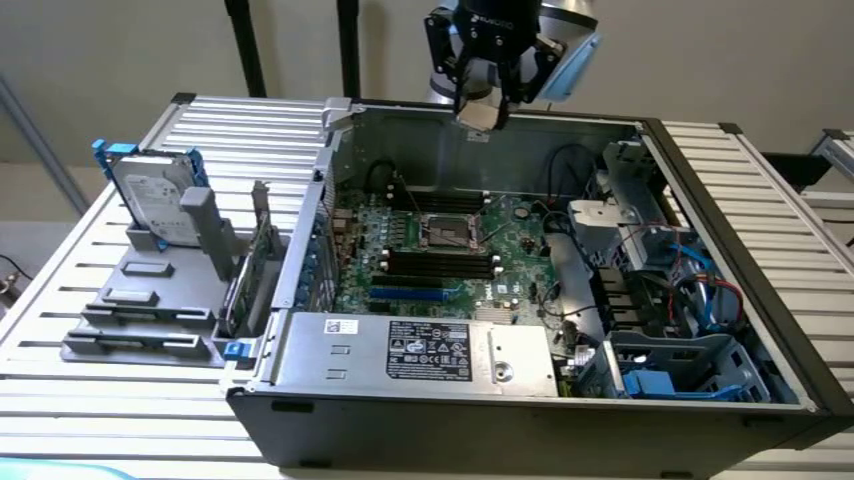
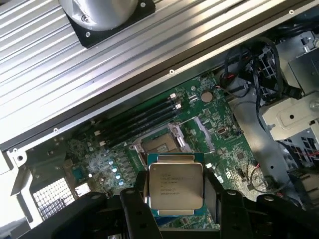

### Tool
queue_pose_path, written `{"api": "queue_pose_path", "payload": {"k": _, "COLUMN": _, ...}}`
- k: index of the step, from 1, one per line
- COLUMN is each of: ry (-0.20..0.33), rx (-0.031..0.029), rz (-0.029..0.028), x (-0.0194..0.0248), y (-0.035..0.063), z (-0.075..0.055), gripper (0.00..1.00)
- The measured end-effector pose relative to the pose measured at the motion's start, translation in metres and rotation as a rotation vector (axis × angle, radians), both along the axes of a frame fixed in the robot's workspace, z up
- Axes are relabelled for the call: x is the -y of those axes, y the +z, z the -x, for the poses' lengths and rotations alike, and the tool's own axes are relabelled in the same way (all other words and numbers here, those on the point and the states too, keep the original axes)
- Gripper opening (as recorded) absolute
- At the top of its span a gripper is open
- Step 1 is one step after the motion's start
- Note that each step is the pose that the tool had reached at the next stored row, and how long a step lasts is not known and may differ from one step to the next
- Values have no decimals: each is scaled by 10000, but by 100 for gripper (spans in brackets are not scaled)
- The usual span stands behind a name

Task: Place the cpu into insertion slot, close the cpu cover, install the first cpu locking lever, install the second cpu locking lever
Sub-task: 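Place the cpu into insertion slot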

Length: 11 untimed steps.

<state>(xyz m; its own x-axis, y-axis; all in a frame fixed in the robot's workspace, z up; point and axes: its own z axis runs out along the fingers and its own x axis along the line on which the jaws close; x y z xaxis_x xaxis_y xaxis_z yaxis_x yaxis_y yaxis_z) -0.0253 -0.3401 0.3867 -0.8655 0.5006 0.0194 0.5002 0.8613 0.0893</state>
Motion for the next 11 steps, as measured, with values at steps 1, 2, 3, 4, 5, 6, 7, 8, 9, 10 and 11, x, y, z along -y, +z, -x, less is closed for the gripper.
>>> {"api": "queue_pose_path", "payload": {"k": 1, "ry": -180, "rx": 0, "rz": 1, "x": 0, "y": -5, "z": 0, "gripper": 55}}
{"api": "queue_pose_path", "payload": {"k": 2, "ry": -359, "rx": -1, "rz": 2, "x": 0, "y": -9, "z": 0, "gripper": 55}}
{"api": "queue_pose_path", "payload": {"k": 3, "ry": -551, "rx": -1, "rz": 1, "x": 0, "y": -15, "z": 0, "gripper": 55}}
{"api": "queue_pose_path", "payload": {"k": 4, "ry": -735, "rx": 0, "rz": 1, "x": 0, "y": -21, "z": 0, "gripper": 55}}
{"api": "queue_pose_path", "payload": {"k": 5, "ry": -900, "rx": 0, "rz": 1, "x": 0, "y": -25, "z": 0, "gripper": 55}}
{"api": "queue_pose_path", "payload": {"k": 6, "ry": -1095, "rx": 0, "rz": 0, "x": 0, "y": -31, "z": 0, "gripper": 55}}
{"api": "queue_pose_path", "payload": {"k": 7, "ry": -1276, "rx": -1, "rz": 1, "x": 0, "y": -37, "z": 0, "gripper": 55}}
{"api": "queue_pose_path", "payload": {"k": 8, "ry": -1455, "rx": -1, "rz": 0, "x": 0, "y": -43, "z": 0, "gripper": 55}}
{"api": "queue_pose_path", "payload": {"k": 9, "ry": -1635, "rx": -2, "rz": 1, "x": 0, "y": -48, "z": 0, "gripper": 55}}
{"api": "queue_pose_path", "payload": {"k": 10, "ry": -1815, "rx": -2, "rz": 1, "x": 0, "y": -54, "z": 0, "gripper": 55}}
{"api": "queue_pose_path", "payload": {"k": 11, "ry": -1995, "rx": -2, "rz": 1, "x": 0, "y": -60, "z": 0, "gripper": 55}}
